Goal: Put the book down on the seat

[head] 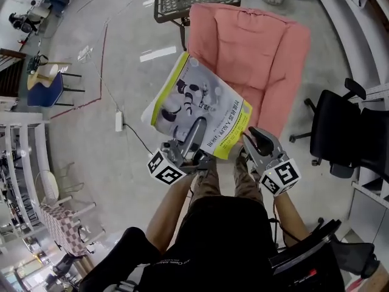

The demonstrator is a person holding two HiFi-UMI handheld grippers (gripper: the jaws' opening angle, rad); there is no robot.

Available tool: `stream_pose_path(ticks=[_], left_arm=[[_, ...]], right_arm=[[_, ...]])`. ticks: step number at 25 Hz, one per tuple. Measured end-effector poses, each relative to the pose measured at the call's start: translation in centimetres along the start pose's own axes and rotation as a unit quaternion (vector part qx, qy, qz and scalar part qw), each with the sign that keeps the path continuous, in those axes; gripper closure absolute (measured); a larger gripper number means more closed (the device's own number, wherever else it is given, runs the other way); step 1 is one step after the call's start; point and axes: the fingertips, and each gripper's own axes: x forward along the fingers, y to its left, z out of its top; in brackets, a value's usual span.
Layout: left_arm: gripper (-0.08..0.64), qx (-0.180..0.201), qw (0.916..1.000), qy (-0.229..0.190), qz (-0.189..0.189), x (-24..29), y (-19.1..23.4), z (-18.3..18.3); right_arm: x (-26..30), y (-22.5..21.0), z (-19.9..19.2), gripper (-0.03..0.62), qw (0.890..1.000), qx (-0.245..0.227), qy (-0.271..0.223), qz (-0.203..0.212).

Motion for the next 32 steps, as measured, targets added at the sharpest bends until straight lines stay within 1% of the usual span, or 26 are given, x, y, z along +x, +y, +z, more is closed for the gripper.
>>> stream_pose_path(ticks=[1, 3, 4, 5, 7, 8, 9, 11, 13, 15, 17, 19, 20, 23, 24, 26, 28, 29, 31, 32], left_arm=[[0.494, -0.002, 1.0, 0.002, -0.004, 0.6, 0.9, 0.2], [0.494, -0.002, 0.9999, 0.009, -0.013, 2.1, 2.9, 1.0], [0.494, -0.003, 0.9997, 0.011, -0.02, 2.8, 3.8, 1.5], [0.494, -0.005, 0.9995, 0.013, -0.027, 3.2, 4.5, 1.9], [0.494, -0.012, 0.999, 0.011, -0.041, 3.4, 5.4, 2.8], [0.494, -0.017, 0.9986, 0.009, -0.049, 3.4, 5.6, 3.1], [0.494, -0.024, 0.998, 0.007, -0.058, 3.3, 5.7, 3.3], [0.494, -0.042, 0.9961, 0.005, -0.078, 3.3, 5.9, 3.3], [0.494, -0.054, 0.9941, 0.008, -0.094, 3.4, 5.9, 3.1], [0.494, -0.052, 0.9934, 0.017, -0.1, 3.6, 5.8, 2.3], [0.494, -0.044, 0.9936, 0.03, -0.1, 3.8, 5.7, 0.8], [0.494, -0.037, 0.9939, 0.036, -0.097, 3.8, 5.8, -0.5], [0.494, -0.035, 0.9942, 0.037, -0.095, 3.7, 5.9, -1.0], [0.491, -0.031, 0.994, 0.048, -0.093, 3.1, 6.9, -2.2], [0.487, -0.03, 0.9937, 0.054, -0.094, 2.8, 7.2, -2.8], [0.482, -0.033, 0.9931, 0.061, -0.095, 2.5, 7.5, -3.7], [0.476, -0.033, 0.9927, 0.064, -0.096, 2.3, 7.7, -3.9], [0.465, -0.024, 0.9922, 0.072, -0.098, 2.3, 7.8, -4.0], [0.451, 0.003, 0.9885, 0.101, -0.112, 2.8, 7.3, -4.6], [0.433, 0.009, 0.9852, 0.117, -0.125, 3.1, 6.7, -5.0]], right_arm=[[0.9, -0.6, -0.2, 0.45, 1.0, 0.022, 0.002, 0.002], [3.3, -2.0, -0.2, 0.433, 0.998, 0.064, 0.0, 0.005], [4.4, -2.6, -0.1, 0.421, 0.995, 0.098, -0.006, 0.009], [5.2, -3.1, 0.0, 0.398, 0.99, 0.139, -0.013, 0.017], [6.3, -3.3, -0.2, 0.36, 0.973, 0.224, -0.03, 0.044], [6.6, -3.1, -0.4, 0.335, 0.963, 0.261, -0.041, 0.062], [6.8, -2.9, -0.4, 0.327, 0.951, 0.293, -0.053, 0.083], [7.2, -2.7, -0.1, 0.322, 0.927, 0.344, -0.078, 0.125], [7.7, -2.5, 0.4, 0.322, 0.909, 0.374, -0.1, 0.158], [7.9, -2.5, 0.8, 0.327, 0.898, 0.383, -0.117, 0.181], [7.8, -2.8, 0.7, 0.355, 0.895, 0.383, -0.129, 0.188], [7.6, -3.5, 0.2, 0.384, 0.896, 0.382, -0.137, 0.181], [7.4, -3.8, 0.0, 0.4, 0.894, 0.384, -0.142, 0.179], [6.7, -4.0, -0.1, 0.458, 0.883, 0.395, -0.166, 0.194], [6.4, -4.1, -0.1, 0.475, 0.881, 0.396, -0.17, 0.196], [6.1, -4.0, -0.2, 0.479, 0.88, 0.397, -0.17, 0.198], [5.8, -3.7, 0.2, 0.502, 0.874, 0.403, -0.166, 0.214], [5.6, -3.5, 0.6, 0.512, 0.874, 0.401, -0.162, 0.222], [4.9, -3.7, 1.9, 0.512, 0.881, 0.387, -0.152, 0.225], [4.4, -4.0, 2.5, 0.512, 0.885, 0.38, -0.146, 0.224]])
